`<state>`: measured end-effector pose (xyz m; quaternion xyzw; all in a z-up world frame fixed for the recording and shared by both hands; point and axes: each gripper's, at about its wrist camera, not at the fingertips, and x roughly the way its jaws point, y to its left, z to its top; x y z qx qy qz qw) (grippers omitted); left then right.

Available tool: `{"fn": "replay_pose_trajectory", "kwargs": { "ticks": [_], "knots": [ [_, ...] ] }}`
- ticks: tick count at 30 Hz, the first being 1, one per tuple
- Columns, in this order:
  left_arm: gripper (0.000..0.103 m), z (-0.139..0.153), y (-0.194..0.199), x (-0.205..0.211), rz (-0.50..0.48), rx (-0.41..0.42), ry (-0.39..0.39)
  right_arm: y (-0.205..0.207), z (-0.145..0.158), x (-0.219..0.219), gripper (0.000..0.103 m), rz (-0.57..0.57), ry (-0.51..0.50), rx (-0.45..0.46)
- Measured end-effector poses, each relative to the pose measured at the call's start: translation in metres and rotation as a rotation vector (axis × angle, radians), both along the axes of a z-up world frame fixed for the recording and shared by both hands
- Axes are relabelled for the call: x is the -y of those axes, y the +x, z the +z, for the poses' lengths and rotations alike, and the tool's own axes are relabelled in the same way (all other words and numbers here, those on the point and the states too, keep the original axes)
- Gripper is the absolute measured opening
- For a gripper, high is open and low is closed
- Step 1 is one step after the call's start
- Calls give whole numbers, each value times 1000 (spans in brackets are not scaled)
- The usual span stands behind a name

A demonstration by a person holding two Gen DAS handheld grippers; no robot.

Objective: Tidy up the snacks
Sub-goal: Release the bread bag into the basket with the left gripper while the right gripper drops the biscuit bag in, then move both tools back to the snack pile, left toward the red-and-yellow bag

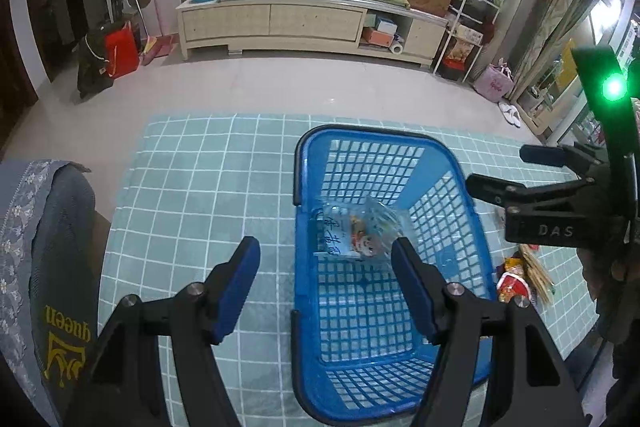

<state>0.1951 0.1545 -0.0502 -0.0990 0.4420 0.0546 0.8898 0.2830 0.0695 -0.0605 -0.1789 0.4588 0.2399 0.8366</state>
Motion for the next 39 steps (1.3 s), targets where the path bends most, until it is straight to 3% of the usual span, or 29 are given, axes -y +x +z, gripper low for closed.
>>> {"fn": "replay_pose_trajectory", "kwargs": {
  "ticks": [12, 17, 21, 25, 32, 39],
  "knots": [
    [66, 32, -22, 52, -65, 48, 48, -31, 24, 64, 94, -40, 94, -13],
    [66, 43, -27, 83, -112, 67, 102, -47, 33, 94, 94, -33, 131, -4],
    [72, 47, -32, 110, -169, 101, 122, -59, 39, 120, 94, -51, 146, 33],
    [78, 43, -34, 138, -237, 130, 143, -70, 40, 145, 94, -49, 142, 97],
    [78, 21, -37, 185, -372, 138, 168, -78, 18, 195, 94, -69, 198, 66],
    [78, -16, -37, 232, -490, 93, 223, -92, -12, 231, 94, -125, 112, 95]
  ]
}}
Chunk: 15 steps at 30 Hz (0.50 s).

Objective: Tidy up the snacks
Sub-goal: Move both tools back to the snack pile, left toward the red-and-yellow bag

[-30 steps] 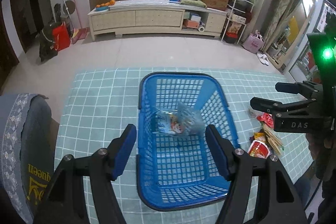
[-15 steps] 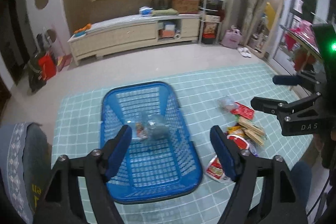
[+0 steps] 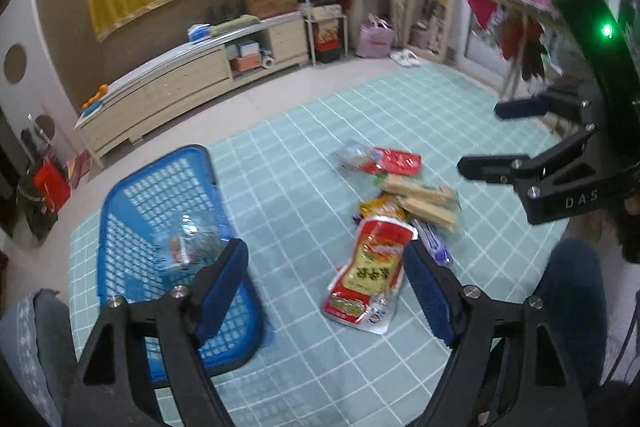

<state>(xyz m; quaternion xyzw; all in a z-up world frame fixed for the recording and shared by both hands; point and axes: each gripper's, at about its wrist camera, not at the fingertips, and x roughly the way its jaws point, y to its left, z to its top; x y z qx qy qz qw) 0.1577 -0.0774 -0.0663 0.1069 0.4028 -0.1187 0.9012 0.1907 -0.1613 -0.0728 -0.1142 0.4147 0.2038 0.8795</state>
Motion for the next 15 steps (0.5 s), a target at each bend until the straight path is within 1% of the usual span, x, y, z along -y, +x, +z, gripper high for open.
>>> {"fn": "replay_pose_trajectory", "kwargs": {
  "ticks": [2, 5, 7, 8, 11, 13, 15],
  "knots": [
    [78, -7, 1, 5, -20, -18, -2, -5, -10, 7, 94, -14, -27, 10],
    [78, -25, 1, 21, -54, -56, 0, -9, -28, 17, 94, -29, -11, -43],
    [78, -37, 1, 31, -73, -76, 14, -9, -41, 24, 94, -71, -14, -72],
    [78, -44, 3, 35, -81, -90, 20, -9, -47, 28, 94, -83, 1, -92],
    [78, -60, 7, 40, -81, -127, 19, -10, -63, 36, 94, -104, 36, -134],
    [78, -70, 12, 40, -83, -152, 12, -13, -70, 41, 94, -117, 38, -137],
    [78, -79, 16, 41, -82, -171, 12, -12, -79, 43, 94, -105, 37, -148]
  ]
}}
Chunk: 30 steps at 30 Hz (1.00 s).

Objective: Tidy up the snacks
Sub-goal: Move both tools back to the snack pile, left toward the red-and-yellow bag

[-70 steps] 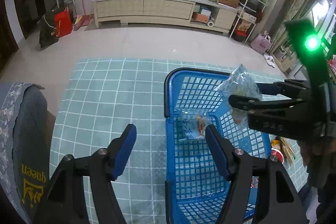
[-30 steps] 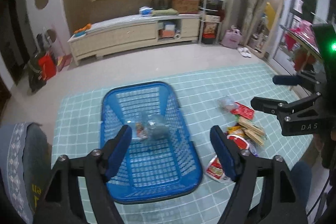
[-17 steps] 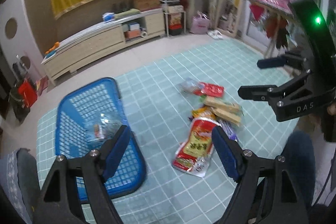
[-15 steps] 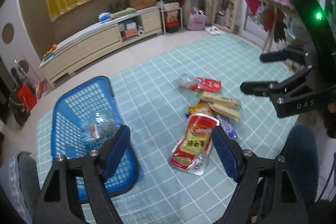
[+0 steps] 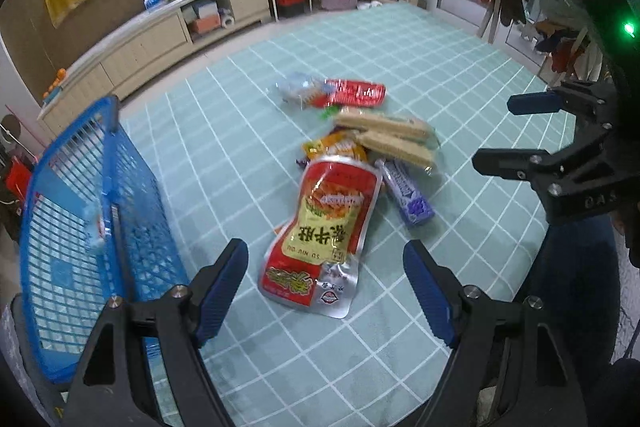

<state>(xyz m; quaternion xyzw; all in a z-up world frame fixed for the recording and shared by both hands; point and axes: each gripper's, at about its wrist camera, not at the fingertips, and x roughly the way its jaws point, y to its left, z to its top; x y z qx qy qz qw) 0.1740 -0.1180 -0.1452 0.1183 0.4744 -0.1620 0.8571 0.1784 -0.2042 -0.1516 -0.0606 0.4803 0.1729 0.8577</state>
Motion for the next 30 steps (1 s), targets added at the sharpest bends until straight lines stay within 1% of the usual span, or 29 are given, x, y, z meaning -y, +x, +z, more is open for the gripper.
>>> {"fn": "replay_pose_trajectory", "kwargs": {
  "ticks": [4, 6, 9, 12, 14, 16, 19, 24, 27, 28, 29, 30],
  "knots": [
    [78, -18, 11, 4, -11, -40, 12, 1, -18, 2, 94, 28, 10, -41],
    [78, -28, 15, 9, -27, -56, 29, 1, -27, 1, 94, 32, -15, -56],
    [78, -37, 21, 13, -42, -73, 47, 2, -32, 0, 94, 21, -26, -28],
    [78, -49, 33, 16, -49, -108, 52, 4, -36, 0, 94, -11, -66, -3],
    [78, -57, 41, 16, -53, -124, 59, 8, -39, 2, 94, -33, -60, -8],
    [78, -63, 48, 17, -60, -136, 70, 13, -44, 4, 94, -28, -50, -29],
    [78, -70, 56, 19, -71, -149, 84, 16, -47, 6, 94, -29, -53, -28],
    [78, -82, 68, 18, -63, -193, 63, 20, -52, 11, 95, -32, -49, -38],
    [78, -87, 68, 17, -57, -195, 50, 20, -52, 13, 95, -32, -47, -36],
    [77, -88, 69, 16, -55, -198, 43, 19, -52, 14, 95, -35, -38, -41],
    [72, -89, 70, 16, -52, -204, 34, 20, -52, 15, 95, -37, -29, -47],
    [69, -89, 70, 15, -47, -217, 19, 19, -53, 16, 95, -38, -21, -54]
  ]
}}
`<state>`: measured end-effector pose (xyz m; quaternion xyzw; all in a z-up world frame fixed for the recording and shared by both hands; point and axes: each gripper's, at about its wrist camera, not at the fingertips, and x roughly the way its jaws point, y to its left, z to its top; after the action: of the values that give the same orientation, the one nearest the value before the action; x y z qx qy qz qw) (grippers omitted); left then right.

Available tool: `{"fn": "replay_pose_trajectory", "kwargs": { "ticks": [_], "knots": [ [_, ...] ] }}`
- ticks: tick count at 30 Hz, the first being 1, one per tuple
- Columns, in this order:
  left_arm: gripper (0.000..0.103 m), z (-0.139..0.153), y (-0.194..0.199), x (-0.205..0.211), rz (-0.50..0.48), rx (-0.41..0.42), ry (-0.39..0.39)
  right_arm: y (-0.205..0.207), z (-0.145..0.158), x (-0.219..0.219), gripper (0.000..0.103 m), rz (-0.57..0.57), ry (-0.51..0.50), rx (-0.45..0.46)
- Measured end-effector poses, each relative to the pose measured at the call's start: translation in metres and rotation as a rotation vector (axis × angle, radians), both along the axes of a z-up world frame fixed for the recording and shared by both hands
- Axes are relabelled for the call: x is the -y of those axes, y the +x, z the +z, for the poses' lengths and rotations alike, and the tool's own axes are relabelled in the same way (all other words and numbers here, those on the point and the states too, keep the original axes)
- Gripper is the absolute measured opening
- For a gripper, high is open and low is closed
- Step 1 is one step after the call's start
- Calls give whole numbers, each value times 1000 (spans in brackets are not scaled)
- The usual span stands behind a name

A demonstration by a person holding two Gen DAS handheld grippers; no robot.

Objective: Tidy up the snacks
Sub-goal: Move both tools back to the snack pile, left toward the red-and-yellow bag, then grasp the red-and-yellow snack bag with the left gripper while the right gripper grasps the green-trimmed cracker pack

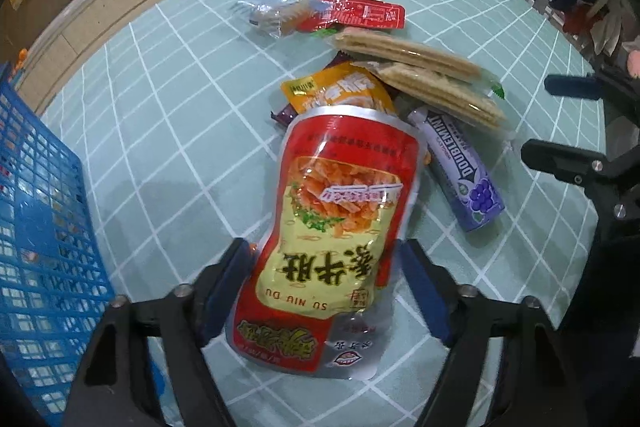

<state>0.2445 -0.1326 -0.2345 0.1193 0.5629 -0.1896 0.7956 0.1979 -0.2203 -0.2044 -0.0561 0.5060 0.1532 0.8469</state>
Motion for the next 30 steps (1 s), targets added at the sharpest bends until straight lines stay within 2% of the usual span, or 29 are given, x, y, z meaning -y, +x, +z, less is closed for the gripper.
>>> {"fn": "replay_pose_trajectory", "kwargs": {
  "ticks": [4, 5, 8, 11, 16, 22, 30],
  "knots": [
    [54, 3, -5, -5, 7, -7, -17, -3, -2, 2, 95, -2, 11, -13],
    [46, 7, -8, -6, 14, -3, -31, -5, -1, 2, 95, -1, 18, -18],
    [43, 17, -14, -10, 35, 6, -68, -10, 1, 2, 95, 9, 28, -22],
    [40, 19, -22, -11, 43, 13, -55, -13, 4, 1, 95, 21, 42, -34],
    [37, 35, -36, -16, 73, 36, -86, -18, 14, 2, 95, 28, 61, -28],
    [36, 63, -42, -17, 106, 116, -103, -16, 28, 9, 95, 25, 81, -17],
    [36, 91, -39, -11, 130, 174, -100, 9, 48, 9, 95, 75, 99, 3]
  ]
}}
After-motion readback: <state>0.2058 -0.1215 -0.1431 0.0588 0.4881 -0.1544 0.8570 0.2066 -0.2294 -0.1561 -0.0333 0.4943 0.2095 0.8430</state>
